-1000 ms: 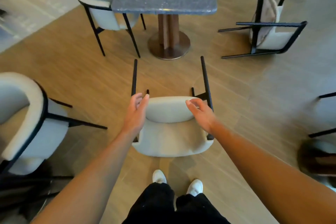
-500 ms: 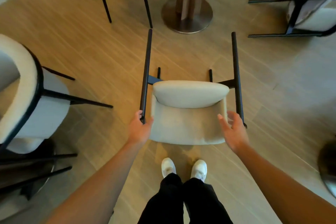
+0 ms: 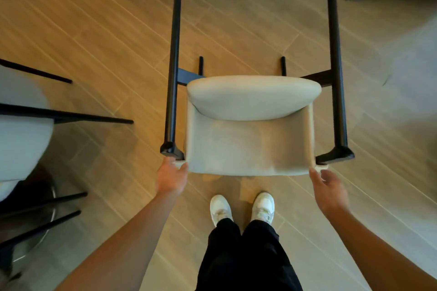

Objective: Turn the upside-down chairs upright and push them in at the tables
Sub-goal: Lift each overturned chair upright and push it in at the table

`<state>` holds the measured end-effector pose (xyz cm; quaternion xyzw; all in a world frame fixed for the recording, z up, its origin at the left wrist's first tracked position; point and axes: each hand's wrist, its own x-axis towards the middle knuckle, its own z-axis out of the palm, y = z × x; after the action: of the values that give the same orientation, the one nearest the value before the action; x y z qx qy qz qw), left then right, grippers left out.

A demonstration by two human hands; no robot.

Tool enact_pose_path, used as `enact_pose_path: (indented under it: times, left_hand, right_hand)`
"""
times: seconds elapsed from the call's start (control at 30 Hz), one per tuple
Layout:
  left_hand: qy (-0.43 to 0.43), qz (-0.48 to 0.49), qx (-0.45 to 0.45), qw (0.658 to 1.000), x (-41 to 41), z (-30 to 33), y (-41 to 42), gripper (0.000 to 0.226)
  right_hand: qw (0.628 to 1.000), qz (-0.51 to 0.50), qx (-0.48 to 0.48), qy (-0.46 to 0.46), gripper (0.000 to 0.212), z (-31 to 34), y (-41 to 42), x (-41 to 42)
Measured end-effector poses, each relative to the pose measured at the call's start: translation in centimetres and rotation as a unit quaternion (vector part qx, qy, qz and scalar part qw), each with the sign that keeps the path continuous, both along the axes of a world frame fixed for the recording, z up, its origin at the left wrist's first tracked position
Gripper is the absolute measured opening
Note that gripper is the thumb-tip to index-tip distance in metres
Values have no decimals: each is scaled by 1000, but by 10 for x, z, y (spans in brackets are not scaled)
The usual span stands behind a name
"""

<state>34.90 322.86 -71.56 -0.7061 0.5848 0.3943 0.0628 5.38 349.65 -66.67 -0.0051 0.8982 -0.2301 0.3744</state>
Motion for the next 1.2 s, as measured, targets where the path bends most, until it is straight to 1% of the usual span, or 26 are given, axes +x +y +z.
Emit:
enact_pose_path:
  times: [0.1,0.2,0.4,0.53,0.6,0.7,0.73,0.8,0.87,1.03,1.13,1.2]
  left_hand:
    - [-39,-9,-5,999,1,-21,-4,47]
    - [-66,-3,4,998,-2,-41,-8,55]
    - [-45,80,21,996,-9,-82,-11,82]
    - [-30,122,11,992,-9,-110,-10,89]
    - [-12,152,-11,988,-9,-122,-10,83]
    - [21,201,-61,978,-12,-135,-11,64]
    - [32,216,-76,973,-14,-138,-11,61]
    - [54,246,-92,963,-14,-145,-11,61]
    - [63,263,-89,959,-13,-151,-10,66]
    - [74,268,-73,958,-10,-163,-9,69]
    - [71,263,-79,959,-11,-168,-7,69]
    - [69,262,-84,959,-13,-172,-5,73]
  right_hand:
    - [1000,-9,21,5,70,-22,6,-15]
    - [998,-24,47,17,80,-45,3,-26]
    - [995,-64,71,40,100,-91,-9,-34]
    - [988,-122,80,48,107,-122,-9,-37]
    - [984,-151,69,60,107,-136,-5,-41]
    - [980,-180,37,75,105,-157,3,-46]
    - [978,-188,27,81,104,-163,6,-48]
    - [976,-198,18,84,104,-173,12,-51]
    - [977,-197,16,83,105,-182,17,-52]
    - [977,-195,15,80,96,-202,18,-50]
    - [971,-221,-5,91,94,-209,13,-49]
    - [966,-238,-21,100,90,-214,12,-50]
